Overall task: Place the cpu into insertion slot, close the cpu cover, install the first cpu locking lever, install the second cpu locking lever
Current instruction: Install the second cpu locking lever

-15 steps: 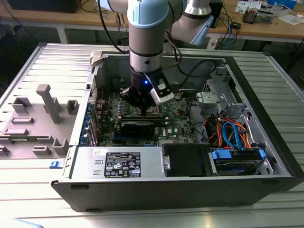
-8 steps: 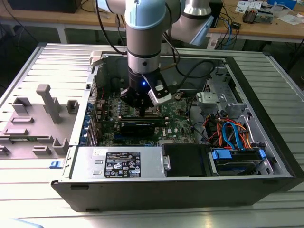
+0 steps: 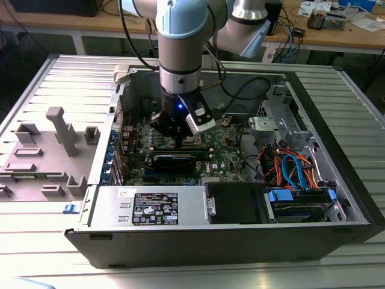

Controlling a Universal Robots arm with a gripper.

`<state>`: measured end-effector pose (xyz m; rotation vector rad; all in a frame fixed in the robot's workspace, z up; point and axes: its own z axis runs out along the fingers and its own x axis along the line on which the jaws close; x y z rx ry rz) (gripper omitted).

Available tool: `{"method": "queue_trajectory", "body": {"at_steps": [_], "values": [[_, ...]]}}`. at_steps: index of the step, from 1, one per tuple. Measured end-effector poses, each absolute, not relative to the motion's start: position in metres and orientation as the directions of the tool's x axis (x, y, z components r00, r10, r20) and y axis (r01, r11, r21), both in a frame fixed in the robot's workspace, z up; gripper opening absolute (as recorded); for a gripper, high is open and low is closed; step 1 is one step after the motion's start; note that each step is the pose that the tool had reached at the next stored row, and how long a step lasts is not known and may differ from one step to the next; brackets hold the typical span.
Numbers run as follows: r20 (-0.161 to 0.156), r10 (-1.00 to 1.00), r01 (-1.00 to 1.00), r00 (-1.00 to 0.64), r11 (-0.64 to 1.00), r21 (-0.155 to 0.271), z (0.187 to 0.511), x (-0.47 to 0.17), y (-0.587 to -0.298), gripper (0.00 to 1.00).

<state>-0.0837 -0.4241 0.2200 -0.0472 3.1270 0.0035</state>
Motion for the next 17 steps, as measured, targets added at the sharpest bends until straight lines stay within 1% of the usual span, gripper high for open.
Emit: {"method": "queue_trajectory", "body": {"at_steps": [9, 17], "values": [[-0.015, -0.034, -0.034, -0.999, 0.999, 0.002, 0.219, -0.098, -0.424, 0.11], [-0.015, -0.097, -0.097, -0.995, 0.995, 0.002, 0.217, -0.101, -0.422, 0.11]]}}
